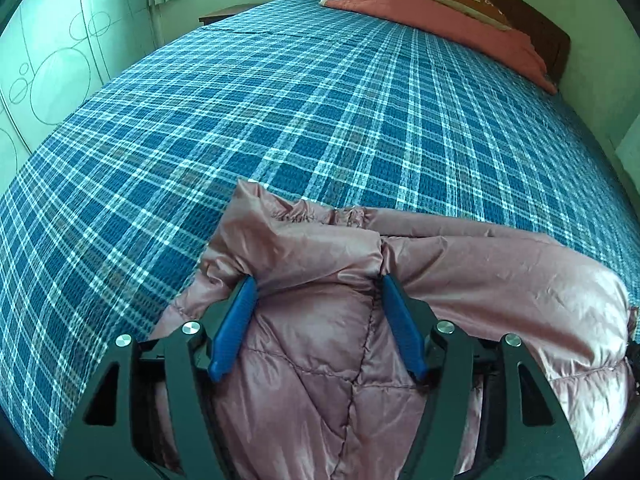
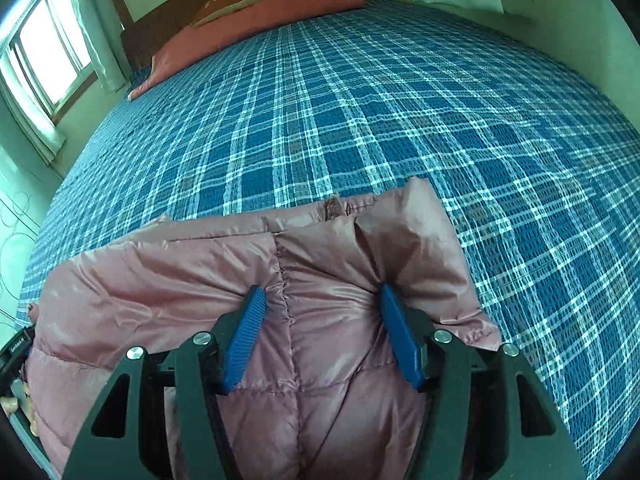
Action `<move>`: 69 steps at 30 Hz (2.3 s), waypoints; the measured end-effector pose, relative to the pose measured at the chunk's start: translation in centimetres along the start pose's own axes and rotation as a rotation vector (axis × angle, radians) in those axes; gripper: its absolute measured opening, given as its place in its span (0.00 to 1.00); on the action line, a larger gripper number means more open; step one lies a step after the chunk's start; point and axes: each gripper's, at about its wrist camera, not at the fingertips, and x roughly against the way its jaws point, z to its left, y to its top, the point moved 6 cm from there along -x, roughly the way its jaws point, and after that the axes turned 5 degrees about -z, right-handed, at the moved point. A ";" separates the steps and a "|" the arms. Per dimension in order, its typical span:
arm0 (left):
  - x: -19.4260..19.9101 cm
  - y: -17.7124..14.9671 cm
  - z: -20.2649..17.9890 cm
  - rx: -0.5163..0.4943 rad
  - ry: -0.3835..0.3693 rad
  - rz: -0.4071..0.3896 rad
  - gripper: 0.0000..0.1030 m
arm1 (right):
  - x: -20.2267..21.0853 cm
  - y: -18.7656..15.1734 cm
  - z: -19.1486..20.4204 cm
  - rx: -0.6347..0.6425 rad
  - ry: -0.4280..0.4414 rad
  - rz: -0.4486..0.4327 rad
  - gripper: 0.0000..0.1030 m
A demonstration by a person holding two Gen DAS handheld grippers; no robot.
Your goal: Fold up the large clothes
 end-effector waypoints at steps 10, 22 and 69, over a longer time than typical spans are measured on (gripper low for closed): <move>3.2 0.1 1.0 0.055 -0.026 0.003 0.64 | 3.8 0.0 0.3 0.000 -0.009 -0.045 0.58; 16.2 -8.9 9.7 0.199 -0.071 -0.069 0.71 | 15.4 -7.7 -4.6 -0.067 0.046 -0.045 0.58; 15.1 -19.2 9.6 0.772 -0.247 -0.088 0.86 | 16.6 -20.9 -7.7 -0.644 0.271 -0.111 0.66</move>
